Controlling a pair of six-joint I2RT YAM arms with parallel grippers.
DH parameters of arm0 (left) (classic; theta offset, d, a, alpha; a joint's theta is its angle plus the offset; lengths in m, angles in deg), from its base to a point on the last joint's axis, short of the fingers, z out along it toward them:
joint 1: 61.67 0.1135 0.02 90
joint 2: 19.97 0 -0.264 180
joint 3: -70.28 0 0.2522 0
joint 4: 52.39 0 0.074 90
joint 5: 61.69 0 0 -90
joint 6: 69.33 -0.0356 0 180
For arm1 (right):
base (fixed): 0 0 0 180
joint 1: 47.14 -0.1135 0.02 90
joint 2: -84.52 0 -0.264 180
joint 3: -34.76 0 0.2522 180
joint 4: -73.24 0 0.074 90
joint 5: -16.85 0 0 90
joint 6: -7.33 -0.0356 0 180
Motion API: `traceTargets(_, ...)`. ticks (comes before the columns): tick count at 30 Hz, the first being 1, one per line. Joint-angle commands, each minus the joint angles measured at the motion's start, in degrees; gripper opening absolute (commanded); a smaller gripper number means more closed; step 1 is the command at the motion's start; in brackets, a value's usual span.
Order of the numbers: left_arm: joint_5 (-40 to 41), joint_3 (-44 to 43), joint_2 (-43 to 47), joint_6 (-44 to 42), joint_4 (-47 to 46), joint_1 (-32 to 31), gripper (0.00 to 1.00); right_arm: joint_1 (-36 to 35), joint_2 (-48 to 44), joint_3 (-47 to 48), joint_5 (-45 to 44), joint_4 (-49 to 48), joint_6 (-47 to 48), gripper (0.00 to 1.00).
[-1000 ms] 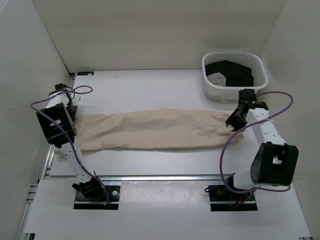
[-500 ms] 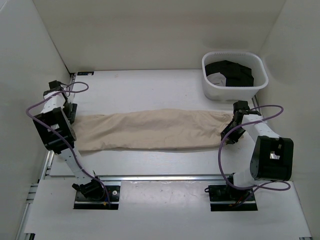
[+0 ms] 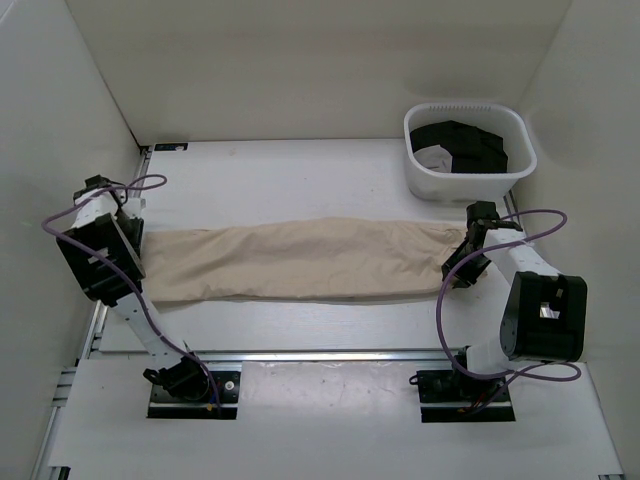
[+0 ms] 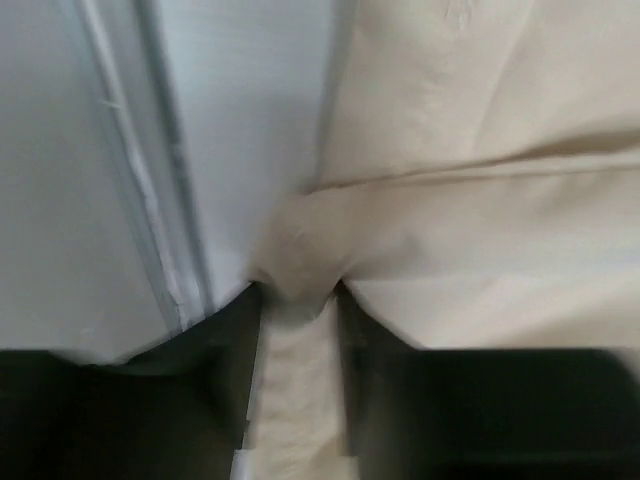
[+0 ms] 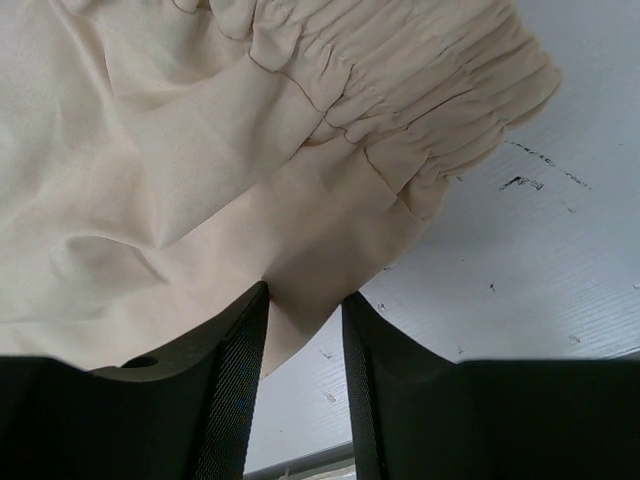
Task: Fold and stack the trousers
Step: Fold the trousers
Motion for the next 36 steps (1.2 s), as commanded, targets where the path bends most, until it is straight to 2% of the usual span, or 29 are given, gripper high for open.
traceTargets(1,-2.8,-2.4,-1.5,0.1,0.6,-0.3,0.34,0.3,1.2,-0.7,-0.4,-1.8,1.0,0.41)
traceTargets(2,-2.8,-3.2,-2.3,0.1,0.6,-0.3,0.14,0.3,2.4,-0.7,-1.1,-1.8,1.0,0.41)
traceTargets(7,-3.3,-6.7,-0.5,0.7,0.6,-0.3,0.14,0.3,5.1,-1.2,-2.8,-1.1,-0.4,0.40)
traceTargets(14,-4.4,-7.2,7.9,0.7,0.6,-0.8,0.14,0.3,7.7,-1.2,-3.3,-0.6,-0.4,0.40)
traceTargets(17,-4.9,-7.2,8.5,0.7,0.6,-1.3,0.14,0.3,7.7,-1.2,-3.8,-0.6,0.1,0.40)
traceTargets(21,-4.9,-7.7,4.6,1.4,-0.5,-1.3,0.14,0.3,7.7,-1.2,-4.5,-0.6,0.6,0.40)
traceTargets(23,-3.8,-7.7,3.1,1.4,-1.1,-1.3,0.14,0.3,7.1,-0.5,-4.5,-1.1,2.0,0.45)
traceTargets(24,-3.7,-7.7,1.8,2.1,-1.1,-1.3,0.14,0.3,5.3,0.2,-3.4,-1.7,2.9,0.52)
traceTargets(25,-3.2,-7.7,1.8,2.1,-1.8,-1.3,0.14,0.3,4.0,0.8,-2.8,-2.3,3.5,0.65)
traceTargets(27,-2.7,-7.7,0.4,2.1,-2.3,-1.3,0.16,0.3,-0.2,3.7,-2.8,-1.4,5.4,0.78)
traceTargets(32,-2.7,-7.2,-0.1,2.7,-2.3,-1.3,0.23,2.2,-8.6,8.7,-6.4,4.2,7.3,0.94)
traceTargets(36,-2.7,-6.1,-0.1,2.7,-2.3,-1.3,0.26,8.1,-10.8,3.5,-2.5,5.4,5.5,0.98)
